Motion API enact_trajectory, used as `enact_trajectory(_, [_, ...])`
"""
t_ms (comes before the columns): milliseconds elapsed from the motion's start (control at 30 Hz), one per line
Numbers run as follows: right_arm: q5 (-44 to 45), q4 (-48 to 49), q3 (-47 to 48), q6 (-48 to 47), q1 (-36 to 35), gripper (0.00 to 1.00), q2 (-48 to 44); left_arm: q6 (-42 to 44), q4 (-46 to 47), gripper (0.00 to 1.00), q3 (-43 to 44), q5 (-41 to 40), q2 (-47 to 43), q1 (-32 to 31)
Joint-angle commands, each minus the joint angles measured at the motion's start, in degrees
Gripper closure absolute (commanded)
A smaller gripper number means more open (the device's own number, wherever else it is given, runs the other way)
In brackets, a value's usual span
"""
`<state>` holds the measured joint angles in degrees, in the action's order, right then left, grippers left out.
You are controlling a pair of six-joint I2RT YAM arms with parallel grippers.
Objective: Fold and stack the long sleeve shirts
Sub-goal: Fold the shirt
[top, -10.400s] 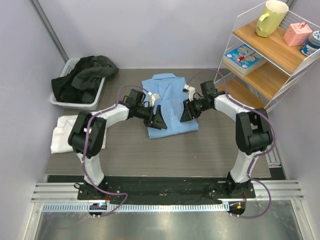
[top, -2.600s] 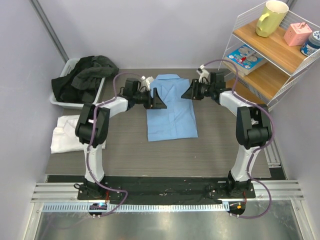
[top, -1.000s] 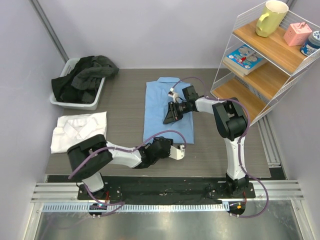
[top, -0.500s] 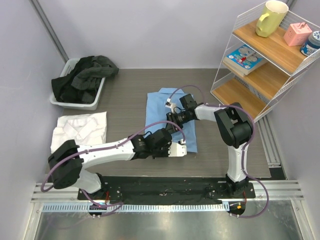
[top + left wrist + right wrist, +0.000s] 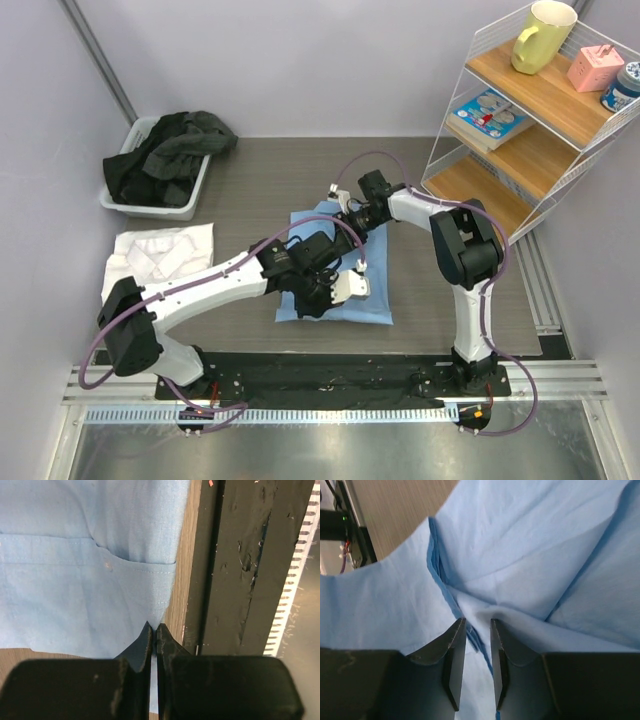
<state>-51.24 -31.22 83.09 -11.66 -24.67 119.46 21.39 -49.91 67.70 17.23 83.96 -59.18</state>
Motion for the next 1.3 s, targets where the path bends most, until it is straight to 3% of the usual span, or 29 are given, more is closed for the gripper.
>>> enact_trajectory(0, [-4.5, -6.2, -1.3, -6.3, -0.6, 0.68, -1.5, 1.0, -4.3, 1.00, 2.2, 5.2, 1.2, 1.9])
enact_trajectory(233, [-3.8, -16.4, 1.6, -15.0, -0.6, 0.70, -2.9, 2.3, -4.6, 1.00, 1.7, 6.1, 1.6, 1.9])
enact_trajectory(700, [-6.8, -28.5, 11.1, -22.0, -1.9, 0.71, 2.0, 3.0, -7.2, 1.00, 1.4, 9.4, -0.3, 1.9])
enact_trajectory(867, [-6.5, -28.7, 6.6, -24.9, -3.8, 0.72, 4.0, 4.3, -8.6, 1.00, 2.4, 10.6, -1.0, 1.9])
enact_trajectory(1267, [-4.3, -29.6, 5.8, -28.2, -5.6, 0.72, 9.7, 5.2, -11.8, 1.00, 7.2, 12.0, -2.4, 2.0])
